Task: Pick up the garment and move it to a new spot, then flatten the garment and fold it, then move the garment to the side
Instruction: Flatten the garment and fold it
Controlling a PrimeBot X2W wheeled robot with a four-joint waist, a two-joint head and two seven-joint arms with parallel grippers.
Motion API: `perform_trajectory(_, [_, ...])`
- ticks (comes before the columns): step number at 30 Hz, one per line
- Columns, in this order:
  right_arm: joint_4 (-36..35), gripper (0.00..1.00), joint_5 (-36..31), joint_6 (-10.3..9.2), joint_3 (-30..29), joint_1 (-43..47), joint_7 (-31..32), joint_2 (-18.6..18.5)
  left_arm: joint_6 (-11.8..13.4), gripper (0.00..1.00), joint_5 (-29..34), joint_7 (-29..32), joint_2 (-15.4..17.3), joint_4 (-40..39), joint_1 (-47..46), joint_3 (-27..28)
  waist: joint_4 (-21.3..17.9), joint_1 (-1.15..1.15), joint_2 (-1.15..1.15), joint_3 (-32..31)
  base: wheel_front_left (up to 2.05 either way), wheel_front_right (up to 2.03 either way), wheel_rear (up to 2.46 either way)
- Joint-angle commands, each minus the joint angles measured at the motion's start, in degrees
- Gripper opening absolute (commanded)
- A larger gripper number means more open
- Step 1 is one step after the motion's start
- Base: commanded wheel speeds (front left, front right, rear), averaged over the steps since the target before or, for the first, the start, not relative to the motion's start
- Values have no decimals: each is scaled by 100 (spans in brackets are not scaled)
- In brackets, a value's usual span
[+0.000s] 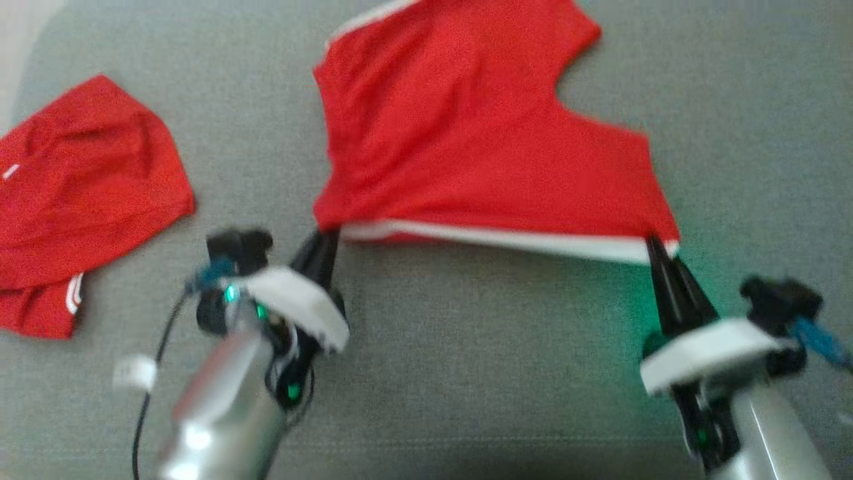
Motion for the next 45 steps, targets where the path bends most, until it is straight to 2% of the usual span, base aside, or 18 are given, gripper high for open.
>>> perform_trajectory(1, [-737,0,-127,21,-134,465,250,40,129,0,40,-71,299,-506,332,155,59,0,0,-200,0,0,0])
perform_trajectory(5, [-2014,0,-380,21,-482,1537,1031,174,410,0,51,77,538,-1635,1257,106,82,0,0,-396,0,0,0])
perform_trajectory(6, [-2546,0,-442,21,-601,1962,1378,223,587,0,16,316,669,-2261,1715,81,85,0,0,-468,0,0,0])
perform_trajectory(9, [-3173,0,-508,21,-715,2465,1826,262,905,0,-34,696,891,-3247,2351,80,68,0,0,-546,0,0,0])
perform_trajectory(10, [-3173,0,-508,21,-715,2465,1826,262,905,0,-34,696,891,-3247,2351,80,68,0,0,-546,0,0,0])
perform_trajectory(15, [-3741,0,-529,21,-874,2784,2351,280,1341,0,-111,1316,1186,-4615,3032,81,42,0,0,-560,0,0,0])
perform_trajectory(22, [-3708,0,-542,21,-1053,2168,2996,283,1562,0,-435,2129,1421,-5375,2971,248,78,0,0,-270,0,0,0])
perform_trajectory(27, [-3438,0,-600,21,-1030,1192,3506,188,1404,0,-919,2557,1459,-5399,2488,485,116,0,0,139,0,0,0])
perform_trajectory(33, [-2793,0,-563,21,-968,-143,3906,2,1136,0,-1355,2986,1391,-4948,1589,628,256,0,0,617,0,0,0])
perform_trajectory(39, [-1792,0,-495,21,-813,-1582,3878,-131,859,0,-1491,3250,1270,-4238,540,607,383,0,0,937,0,0,0])
perform_trajectory(45, [-535,0,-413,21,-829,-2788,3496,-209,597,0,-1671,3320,919,-3446,-315,553,570,0,0,1118,0,0,0])
